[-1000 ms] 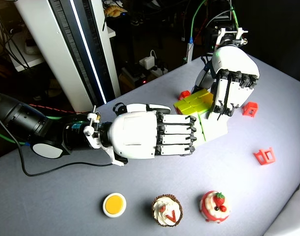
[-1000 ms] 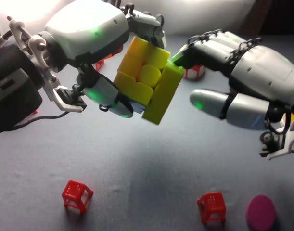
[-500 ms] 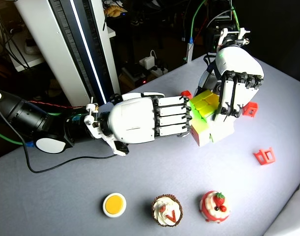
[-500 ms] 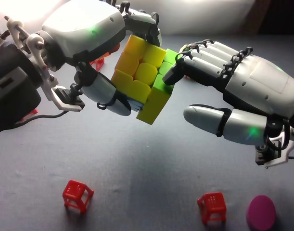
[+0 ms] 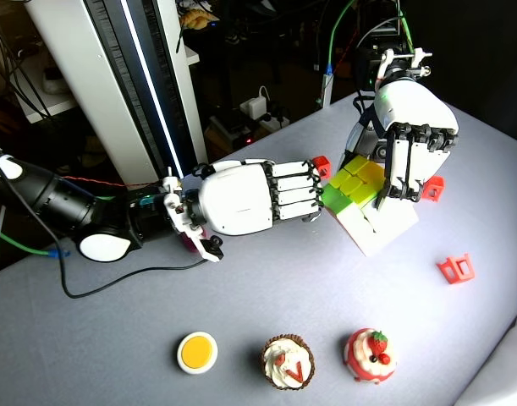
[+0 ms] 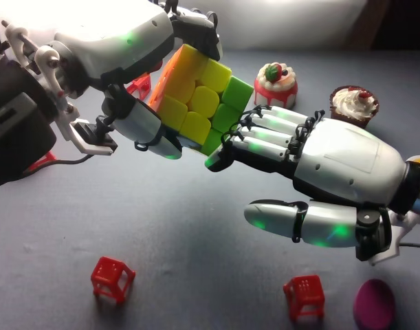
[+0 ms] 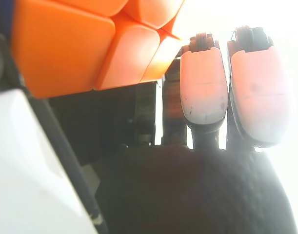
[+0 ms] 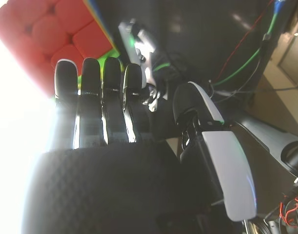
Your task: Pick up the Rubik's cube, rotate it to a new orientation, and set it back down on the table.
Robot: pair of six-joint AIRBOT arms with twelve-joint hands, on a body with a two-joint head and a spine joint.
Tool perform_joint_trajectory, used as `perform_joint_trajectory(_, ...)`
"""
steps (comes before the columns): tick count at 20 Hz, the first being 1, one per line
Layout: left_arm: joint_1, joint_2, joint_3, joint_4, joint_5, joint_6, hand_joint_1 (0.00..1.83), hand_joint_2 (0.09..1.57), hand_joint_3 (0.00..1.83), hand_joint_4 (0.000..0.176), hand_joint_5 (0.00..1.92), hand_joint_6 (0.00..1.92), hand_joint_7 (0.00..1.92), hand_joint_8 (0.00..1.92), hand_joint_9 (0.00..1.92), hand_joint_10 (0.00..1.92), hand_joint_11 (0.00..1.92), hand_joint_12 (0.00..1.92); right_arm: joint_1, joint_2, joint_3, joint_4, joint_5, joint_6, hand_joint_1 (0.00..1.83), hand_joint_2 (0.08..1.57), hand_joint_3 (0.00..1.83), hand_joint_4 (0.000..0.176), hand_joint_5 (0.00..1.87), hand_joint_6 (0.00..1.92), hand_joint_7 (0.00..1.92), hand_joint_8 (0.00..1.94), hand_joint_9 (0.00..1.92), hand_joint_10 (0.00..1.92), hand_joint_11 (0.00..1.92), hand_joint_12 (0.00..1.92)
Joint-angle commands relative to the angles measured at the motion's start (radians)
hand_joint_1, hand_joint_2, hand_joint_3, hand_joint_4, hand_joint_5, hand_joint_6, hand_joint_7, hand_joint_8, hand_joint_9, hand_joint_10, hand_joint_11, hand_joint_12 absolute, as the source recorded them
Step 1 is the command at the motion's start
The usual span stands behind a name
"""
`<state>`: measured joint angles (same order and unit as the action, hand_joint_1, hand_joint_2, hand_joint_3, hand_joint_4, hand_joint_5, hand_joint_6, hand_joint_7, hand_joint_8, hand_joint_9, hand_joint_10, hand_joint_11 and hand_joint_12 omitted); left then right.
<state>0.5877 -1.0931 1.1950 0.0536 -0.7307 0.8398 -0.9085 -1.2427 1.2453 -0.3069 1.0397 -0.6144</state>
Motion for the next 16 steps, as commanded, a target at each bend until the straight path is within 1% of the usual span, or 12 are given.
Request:
perform_joint_trajectory(1, -0.018, -0.003, -0.004, -0.015, -0.173, -0.033, 1.51, 0.73, 0.94, 0.000, 1.08, 1.92, 1.38, 1.92, 1.50, 1.92, 1.58, 1.92, 0.014, -0.003, 0.001, 0.033, 0.092, 0.002, 0.08, 1.49, 0.00, 0.000, 0.11, 0.89, 0.17, 0.90, 0.04, 1.27, 0.00, 1.76)
perform_joint_trajectory(2, -0.016, -0.003, -0.002, -0.017, -0.172, -0.033, 1.52, 0.71, 0.97, 0.000, 1.13, 1.92, 1.42, 1.92, 1.52, 1.92, 1.59, 1.92, 0.016, -0.003, -0.002, 0.031, 0.099, 0.002, 0.17, 1.43, 0.00, 0.000, 0.08, 0.91, 0.17, 0.86, 0.04, 1.19, 0.00, 1.70)
perform_joint_trajectory(4, -0.013, -0.006, 0.001, -0.020, -0.161, -0.033, 1.49, 0.71, 0.97, 0.000, 1.13, 1.92, 1.42, 1.92, 1.52, 1.92, 1.60, 1.92, 0.047, 0.036, -0.041, 0.022, 0.118, 0.002, 0.16, 1.45, 0.00, 0.000, 0.00, 0.94, 0.10, 0.92, 0.00, 1.35, 0.00, 1.83)
perform_joint_trajectory(6, -0.007, -0.006, 0.002, -0.027, -0.160, -0.034, 1.53, 0.72, 0.91, 0.000, 1.10, 1.92, 1.41, 1.92, 1.52, 1.92, 1.59, 1.92, 0.069, 0.082, -0.071, 0.026, 0.125, 0.002, 0.18, 1.46, 0.00, 0.000, 0.06, 1.04, 0.08, 0.97, 0.00, 1.38, 0.00, 1.84)
perform_joint_trajectory(7, -0.002, -0.008, 0.004, -0.033, -0.159, -0.034, 1.56, 0.73, 0.85, 0.000, 1.12, 1.92, 1.43, 1.92, 1.54, 1.92, 1.61, 1.92, 0.076, 0.107, -0.083, 0.043, 0.139, 0.002, 0.04, 1.51, 0.02, 0.000, 0.06, 1.04, 0.10, 0.93, 0.01, 1.37, 0.00, 1.80)
perform_joint_trajectory(8, 0.002, -0.013, 0.007, -0.035, -0.155, -0.038, 1.54, 0.70, 0.93, 0.000, 1.13, 1.92, 1.38, 1.92, 1.51, 1.92, 1.60, 1.92, 0.076, 0.125, -0.090, 0.064, 0.154, 0.002, 0.01, 1.53, 0.02, 0.000, 0.01, 0.93, 0.03, 0.82, 0.00, 1.34, 0.00, 1.72)
perform_joint_trajectory(9, 0.005, -0.019, 0.011, -0.038, -0.153, -0.043, 1.50, 0.69, 0.96, 0.000, 1.10, 1.92, 1.35, 1.92, 1.47, 1.92, 1.56, 1.92, 0.076, 0.144, -0.099, 0.082, 0.162, 0.002, 0.09, 1.51, 0.01, 0.000, 0.00, 0.62, 0.00, 0.72, 0.00, 1.30, 0.00, 1.72)
perform_joint_trajectory(10, 0.008, -0.025, 0.013, -0.041, -0.154, -0.051, 1.28, 0.59, 1.39, 0.000, 0.94, 1.77, 1.12, 1.92, 1.41, 1.92, 1.50, 1.92, 0.076, 0.164, -0.109, 0.101, 0.172, 0.002, 0.17, 1.47, 0.00, 0.000, 0.00, 0.57, 0.01, 0.67, 0.00, 1.22, 0.00, 1.66)
perform_joint_trajectory(11, 0.012, -0.031, 0.015, -0.050, -0.158, -0.055, 1.23, 0.62, 1.39, 0.000, 0.84, 1.72, 1.03, 1.92, 1.33, 1.92, 1.40, 1.92, 0.076, 0.179, -0.116, 0.113, 0.179, 0.002, 0.24, 1.44, 0.00, 0.000, 0.08, 0.84, 0.06, 0.71, 0.00, 1.18, 0.00, 1.64)
perform_joint_trajectory(12, 0.020, -0.042, 0.020, -0.058, -0.164, -0.069, 1.22, 0.60, 1.46, 0.000, 0.84, 1.79, 1.04, 1.92, 1.32, 1.92, 1.38, 1.92, 0.076, 0.202, -0.128, 0.142, 0.185, 0.002, 0.25, 1.44, 0.00, 0.000, 0.10, 0.99, 0.11, 0.83, 0.00, 1.23, 0.00, 1.68)
perform_joint_trajectory(13, 0.031, -0.053, 0.025, -0.068, -0.167, -0.081, 1.22, 0.65, 1.35, 0.000, 0.79, 1.72, 0.99, 1.92, 1.30, 1.92, 1.36, 1.92, 0.076, 0.222, -0.136, 0.163, 0.192, 0.002, 0.09, 1.48, 0.01, 0.000, 0.02, 1.07, 0.02, 1.03, 0.00, 1.32, 0.00, 1.87)
perform_joint_trajectory(16, 0.068, -0.094, 0.053, -0.116, -0.182, -0.131, 1.22, 0.72, 1.15, 0.000, 0.83, 1.48, 0.87, 1.92, 1.27, 1.92, 1.34, 1.92, 0.076, 0.254, -0.143, 0.207, 0.200, 0.002, 0.00, 1.48, 0.01, 0.000, 0.00, 1.10, 0.00, 1.06, 0.00, 1.35, 0.00, 1.92)
